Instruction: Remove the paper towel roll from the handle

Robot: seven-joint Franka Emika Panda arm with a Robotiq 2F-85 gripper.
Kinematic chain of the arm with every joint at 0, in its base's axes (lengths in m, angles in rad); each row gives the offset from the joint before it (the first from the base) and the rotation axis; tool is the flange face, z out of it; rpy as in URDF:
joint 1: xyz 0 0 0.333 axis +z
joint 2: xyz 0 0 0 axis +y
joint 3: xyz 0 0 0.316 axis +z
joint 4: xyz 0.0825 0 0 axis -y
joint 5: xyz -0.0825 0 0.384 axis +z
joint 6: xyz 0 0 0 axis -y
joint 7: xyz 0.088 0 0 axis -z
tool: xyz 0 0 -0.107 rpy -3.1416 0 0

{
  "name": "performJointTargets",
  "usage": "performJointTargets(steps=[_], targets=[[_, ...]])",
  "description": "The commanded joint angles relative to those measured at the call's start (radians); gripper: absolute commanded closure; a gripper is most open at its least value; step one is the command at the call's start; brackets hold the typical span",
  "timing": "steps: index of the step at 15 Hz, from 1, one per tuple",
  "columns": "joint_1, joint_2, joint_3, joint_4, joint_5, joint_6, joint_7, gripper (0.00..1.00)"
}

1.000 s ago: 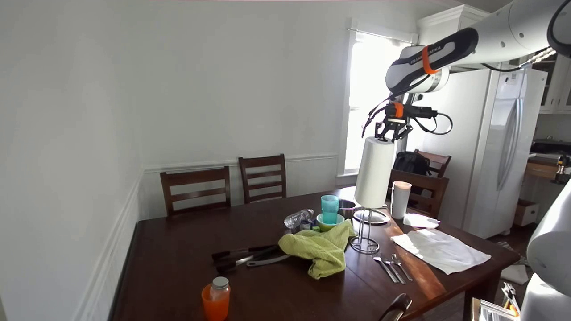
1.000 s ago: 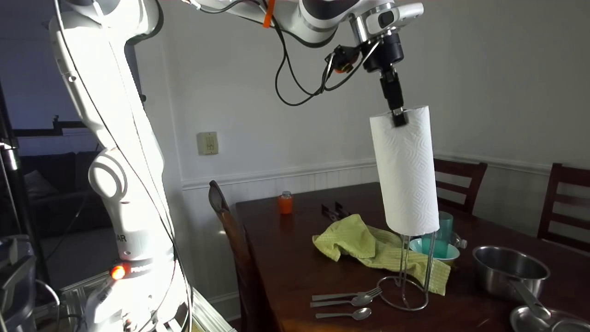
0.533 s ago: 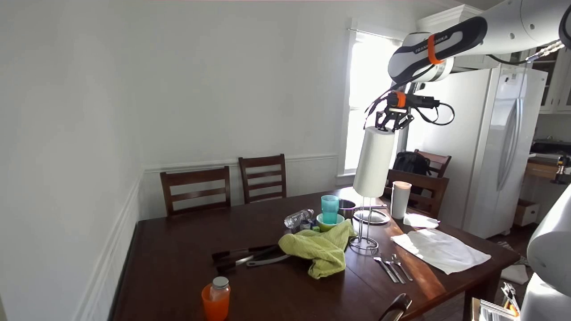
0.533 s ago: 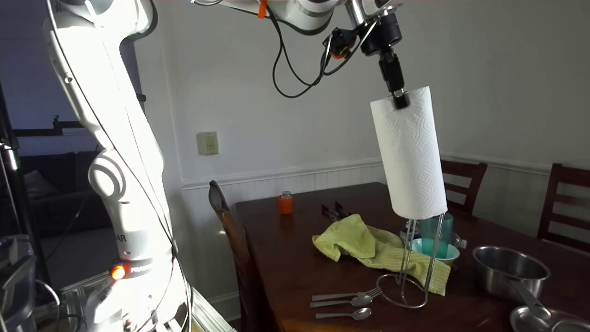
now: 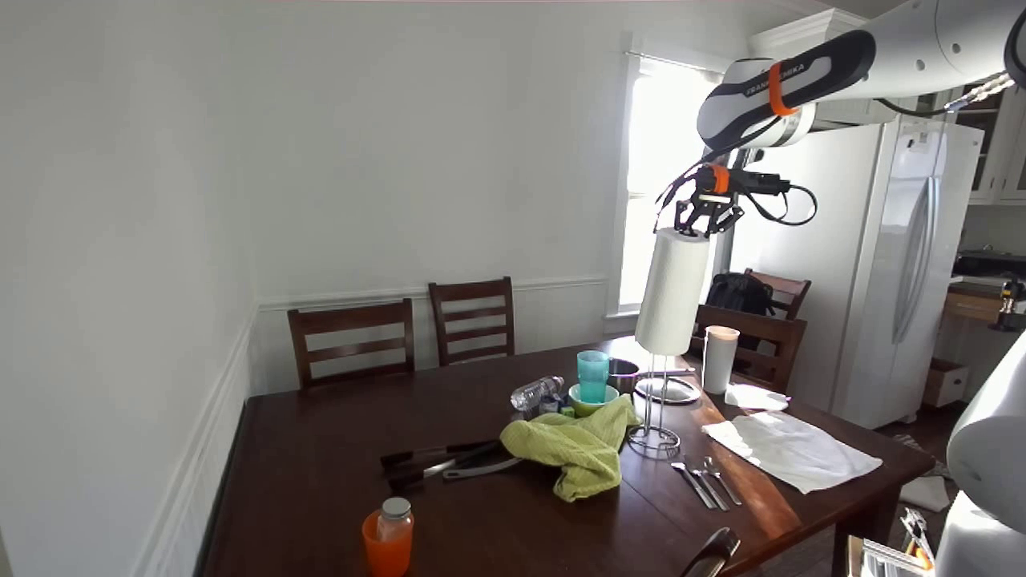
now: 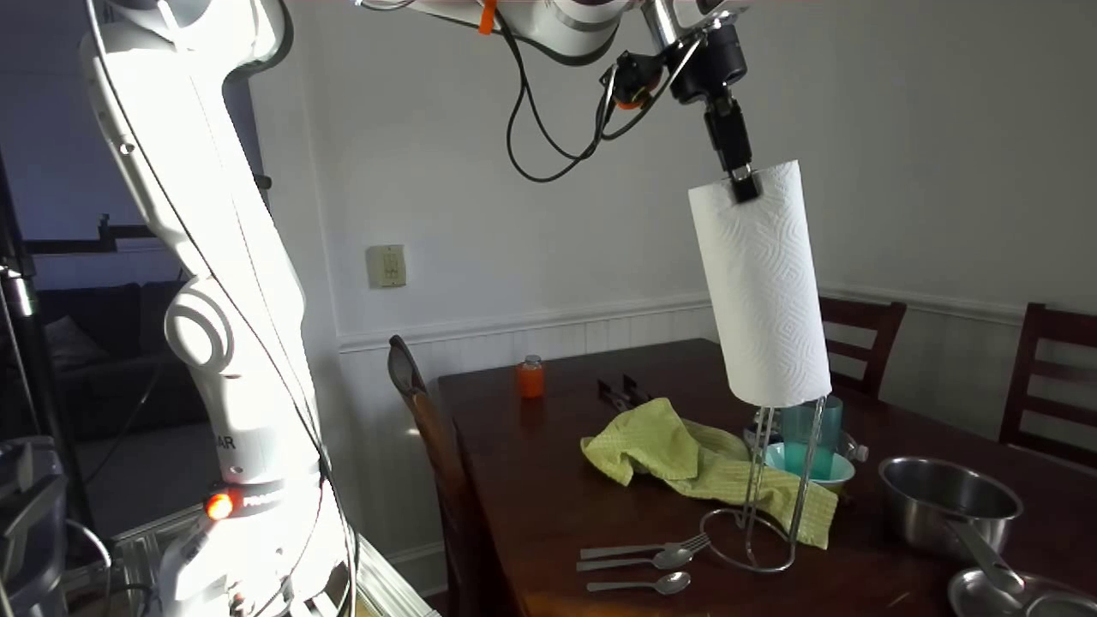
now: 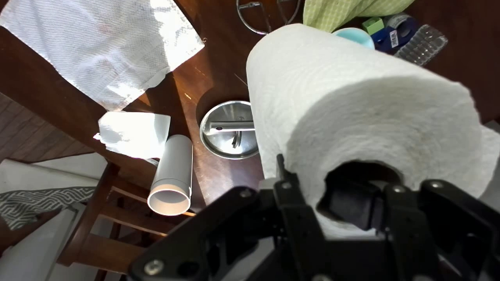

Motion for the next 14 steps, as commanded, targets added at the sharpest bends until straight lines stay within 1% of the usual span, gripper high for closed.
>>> performJointTargets(steps=[1,7,14], targets=[[0.000,0.002,-0.001,0.004,0.001,-0.003,-0.001,0.95],[0.003,-0.001,0.004,0.053,-0.001,-0.070,0.002,0.95],[0.005,-0.001,0.011,0.130,-0.004,-0.109,0.006,0.95]])
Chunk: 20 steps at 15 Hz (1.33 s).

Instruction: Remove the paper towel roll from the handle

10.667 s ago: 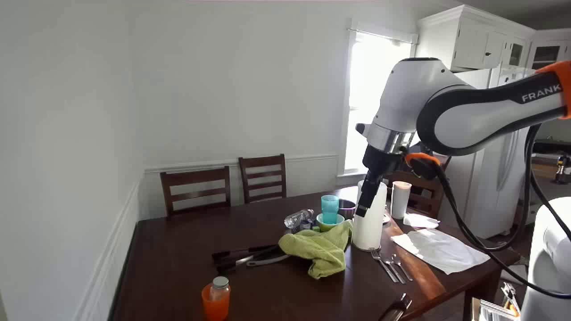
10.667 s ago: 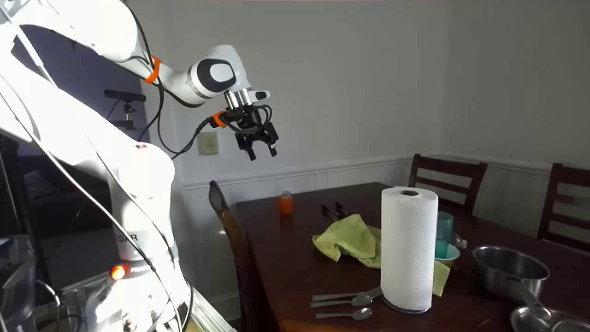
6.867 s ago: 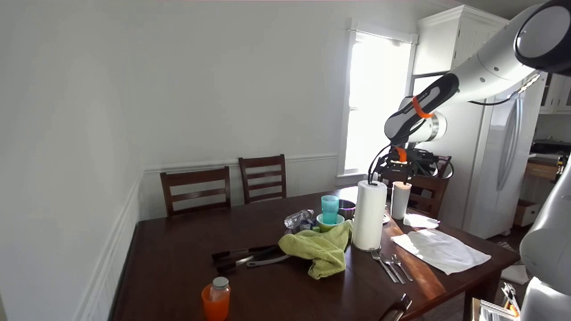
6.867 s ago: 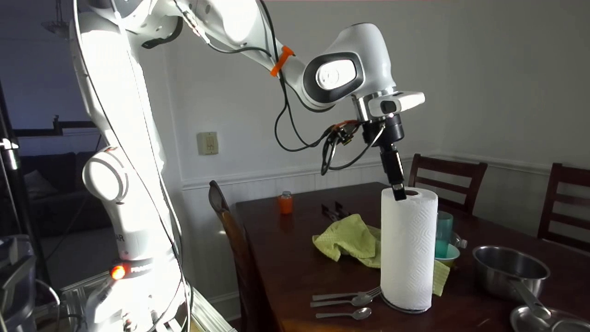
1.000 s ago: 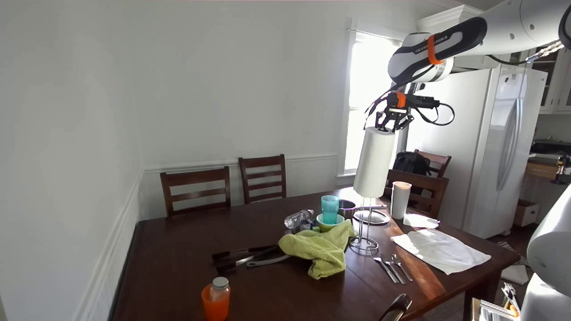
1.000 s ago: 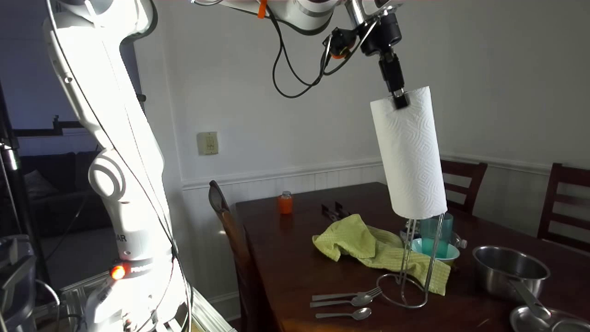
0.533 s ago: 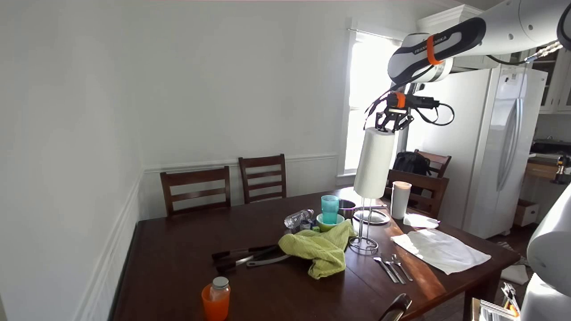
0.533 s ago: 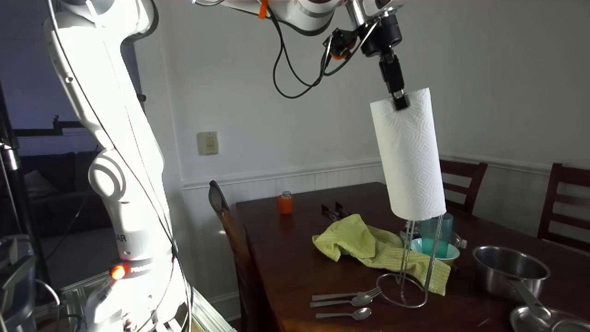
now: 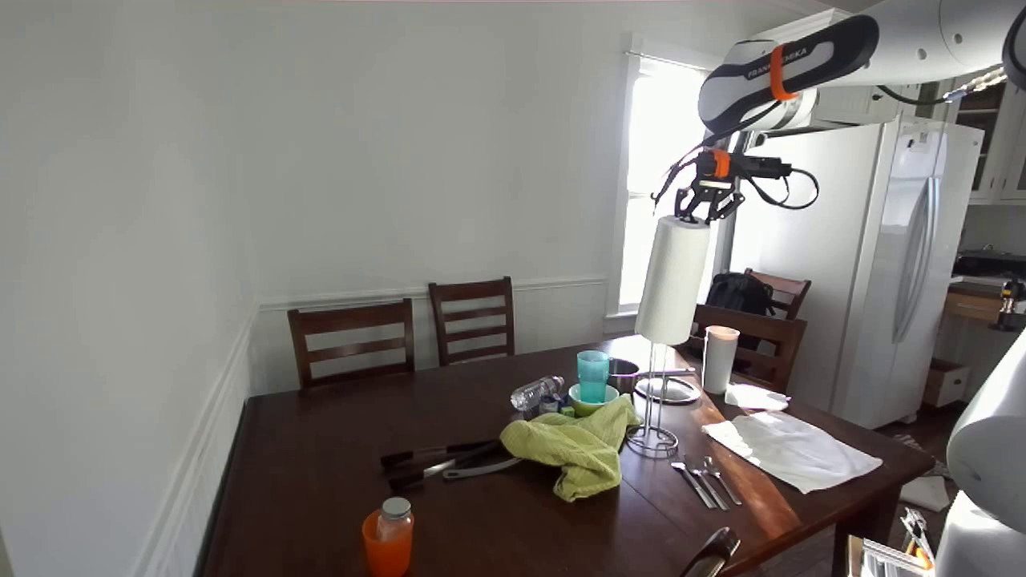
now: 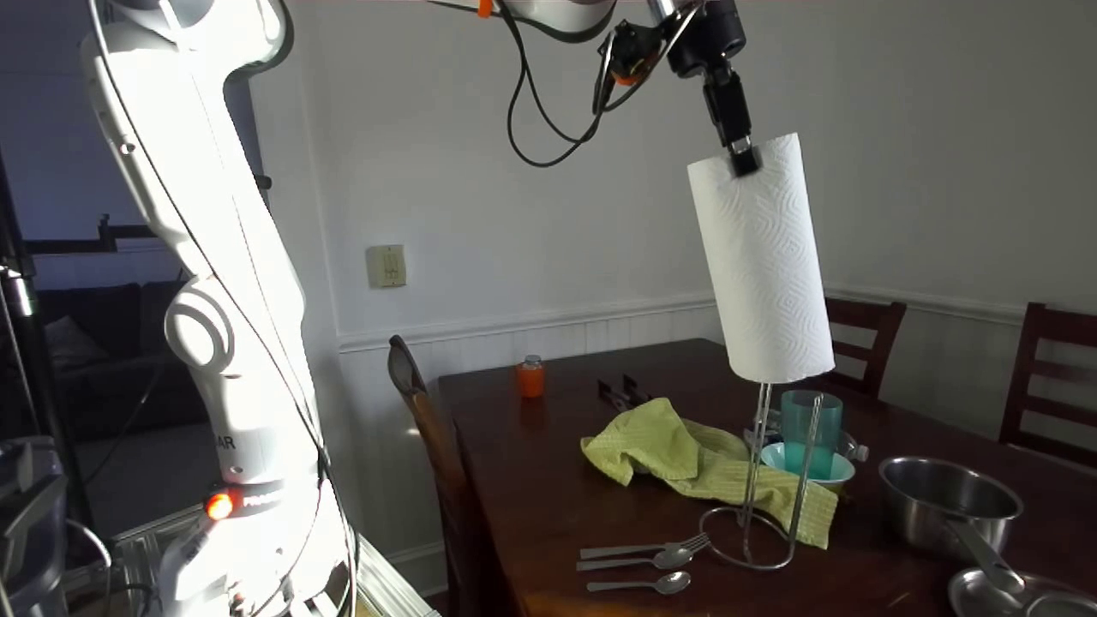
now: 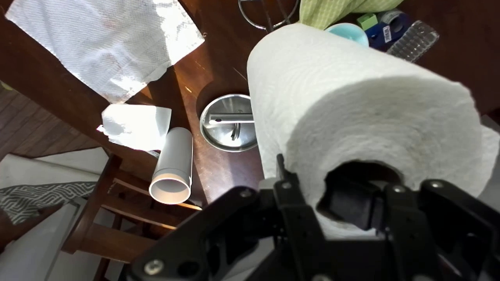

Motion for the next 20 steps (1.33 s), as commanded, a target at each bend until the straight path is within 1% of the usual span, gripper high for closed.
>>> performJointTargets(steps=[1,6,9,13,17,19,20], targets=[[0.007,-0.004,0.003,0.065,0.000,-0.046,0.005,0.95],[0.022,0.004,0.007,0.111,0.030,-0.094,-0.004,0.95],[0.041,-0.003,0.012,0.150,0.076,-0.215,-0.010,0.95],[0.060,-0.020,0.025,0.162,0.096,-0.301,-0.008,0.95],[0.087,-0.039,0.033,0.076,0.137,-0.315,-0.063,0.95],[0.099,-0.048,0.038,0.014,0.147,-0.288,-0.107,0.95],[0.107,-0.057,0.039,-0.027,0.148,-0.262,-0.161,0.95]])
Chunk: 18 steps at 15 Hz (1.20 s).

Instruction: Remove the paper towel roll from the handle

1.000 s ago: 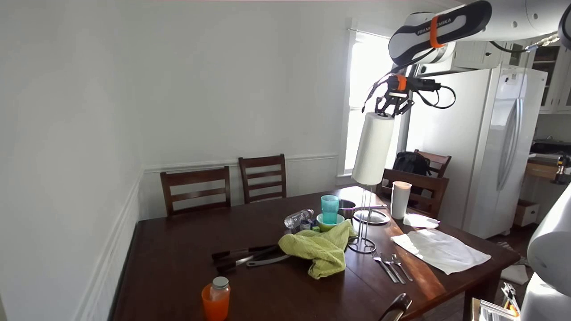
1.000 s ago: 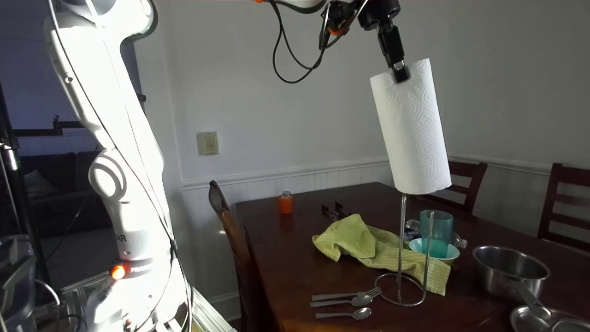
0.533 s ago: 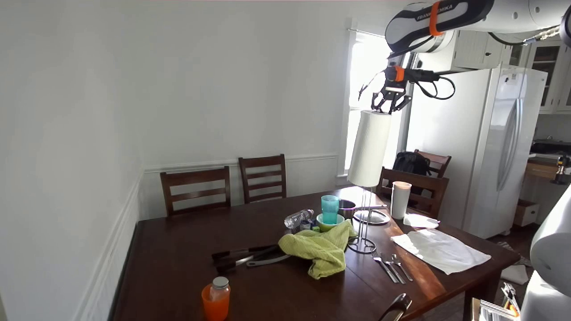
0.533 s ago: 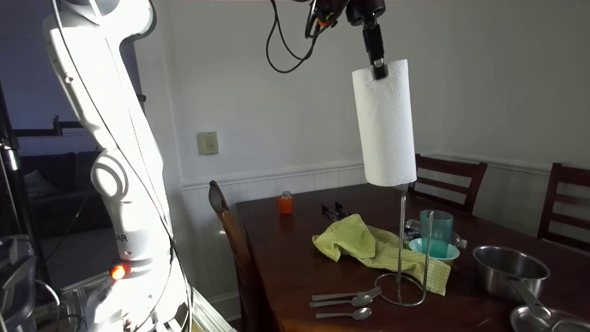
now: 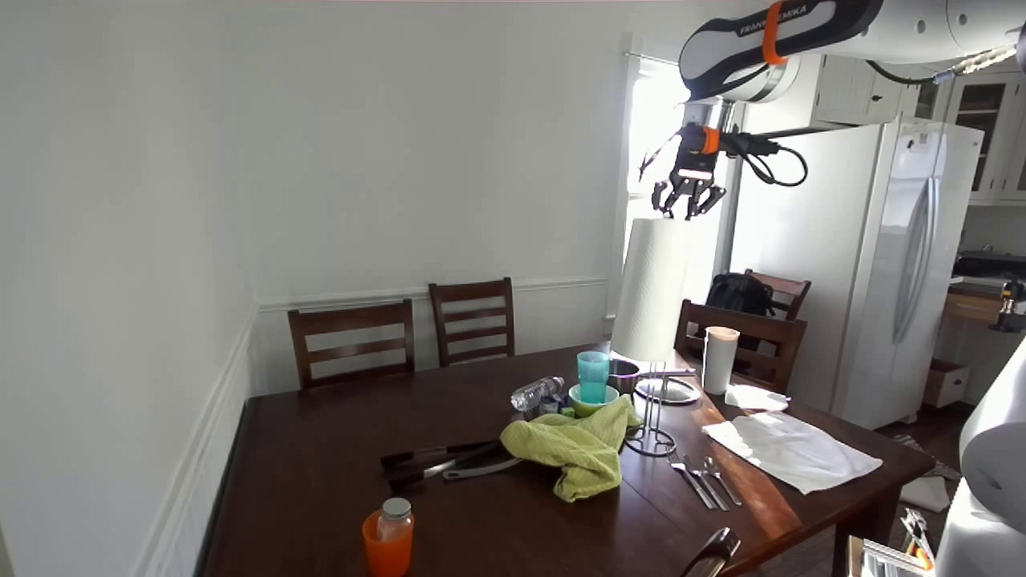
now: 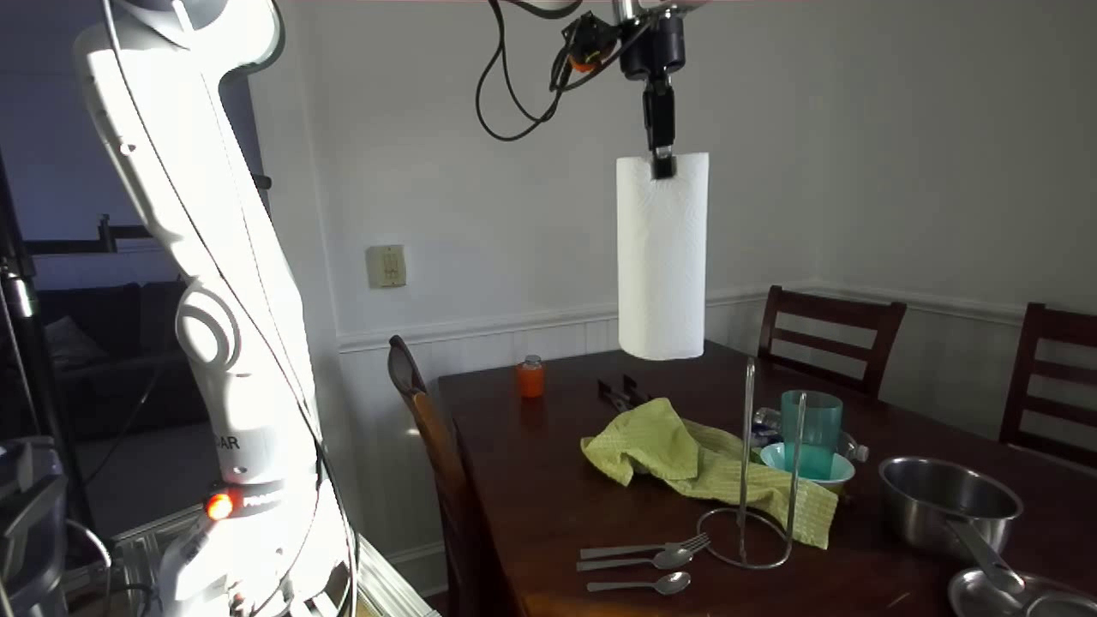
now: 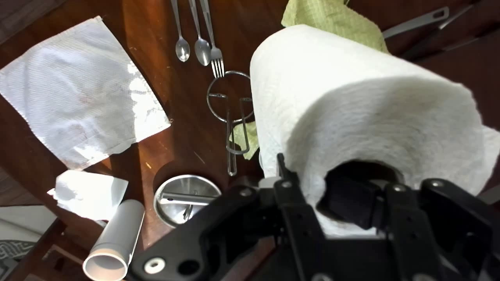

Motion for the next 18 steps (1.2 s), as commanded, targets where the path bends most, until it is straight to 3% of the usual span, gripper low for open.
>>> performJointTargets(steps=[1,7,8,12,13,18], targets=[[0.024,-0.047,-0.002,-0.133,0.037,0.057,-0.129,0.95],[0.024,-0.056,-0.006,-0.306,-0.013,0.245,-0.297,0.95],[0.024,-0.003,0.000,-0.234,-0.001,0.184,-0.250,0.81],[0.023,-0.009,-0.003,-0.278,-0.002,0.230,-0.283,0.81],[0.023,-0.012,-0.003,-0.279,-0.002,0.230,-0.284,0.95],[0.024,0.000,0.008,-0.385,-0.029,0.269,-0.289,0.95]])
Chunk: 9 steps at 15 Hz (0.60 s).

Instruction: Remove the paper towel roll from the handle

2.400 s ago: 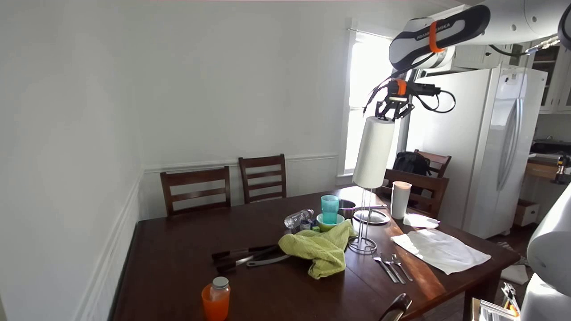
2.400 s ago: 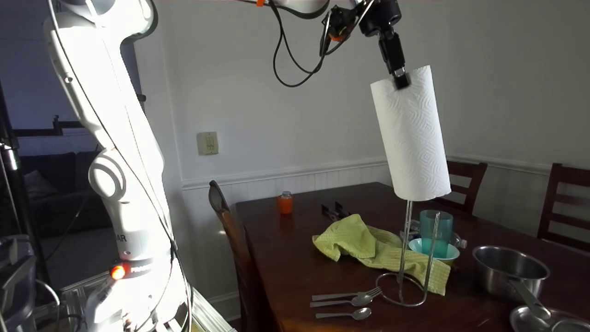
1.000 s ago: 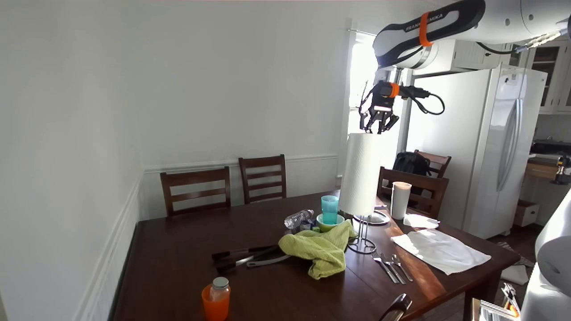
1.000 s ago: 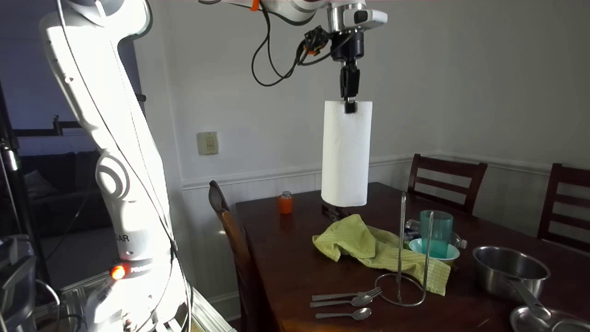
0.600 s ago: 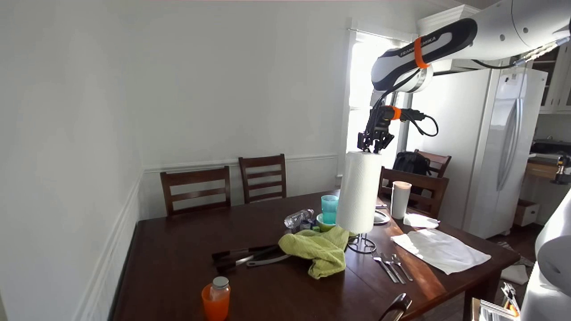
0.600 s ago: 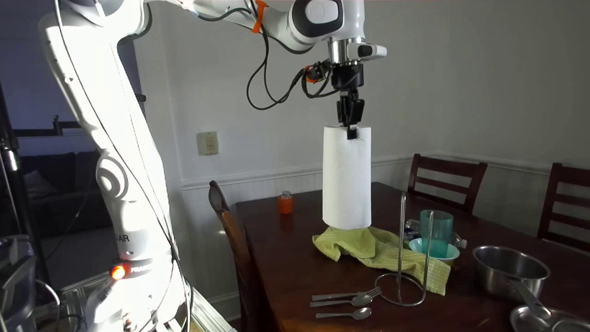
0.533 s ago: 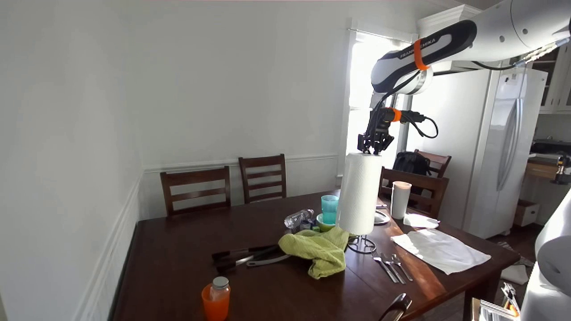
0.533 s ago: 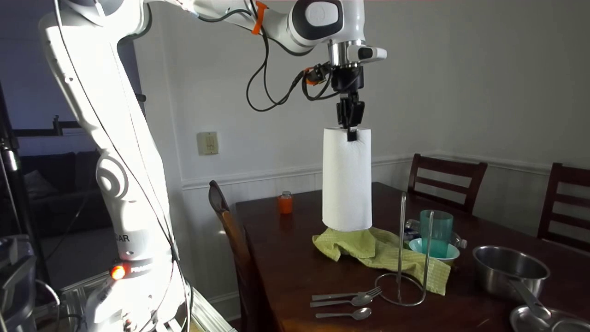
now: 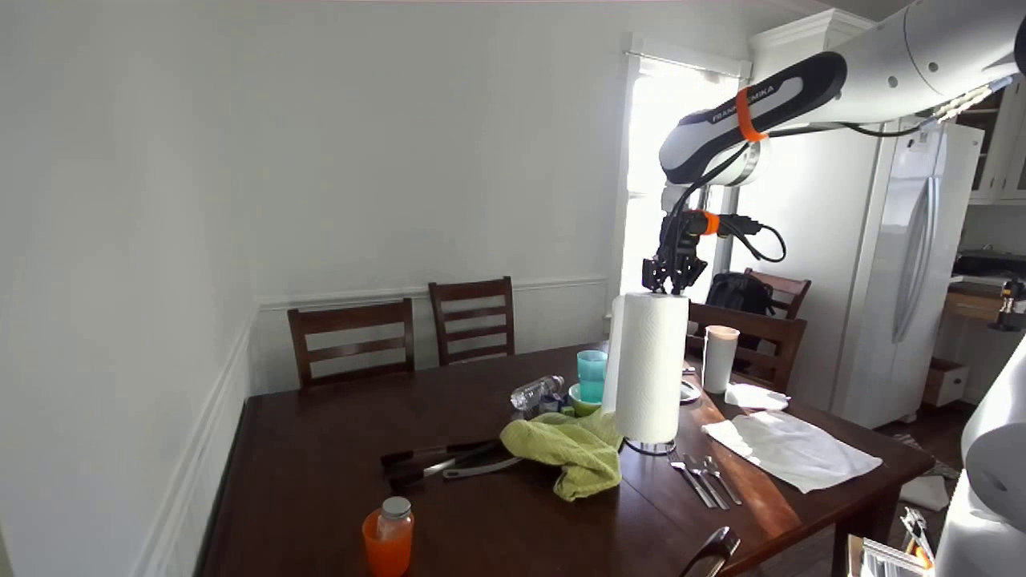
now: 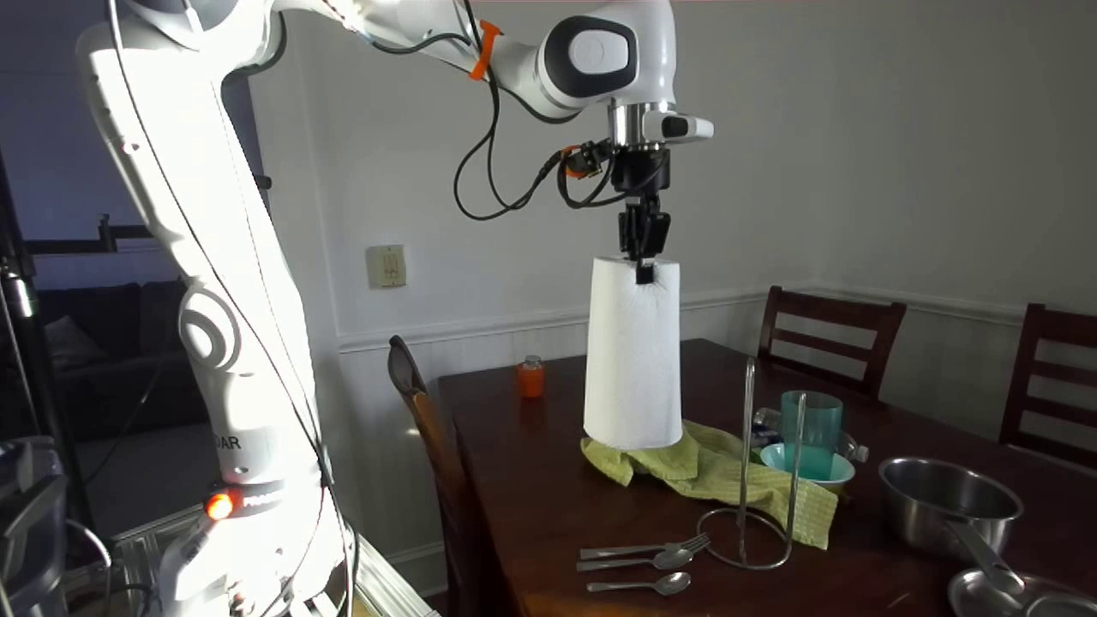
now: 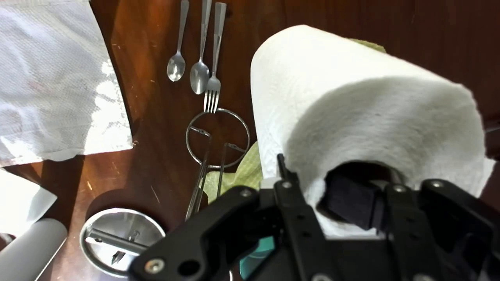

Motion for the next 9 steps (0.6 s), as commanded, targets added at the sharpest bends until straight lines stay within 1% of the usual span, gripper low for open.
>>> performJointTargets(steps=[1,3,6,9], targets=[[0.000,-0.012,0.000,-0.085,-0.025,0.052,-0.007,0.95],[-0.002,-0.020,-0.002,-0.130,-0.035,0.099,-0.012,0.95],[-0.010,-0.031,-0.004,-0.202,-0.075,0.210,-0.011,0.95],[-0.007,-0.027,-0.006,-0.254,-0.055,0.277,-0.008,0.95]])
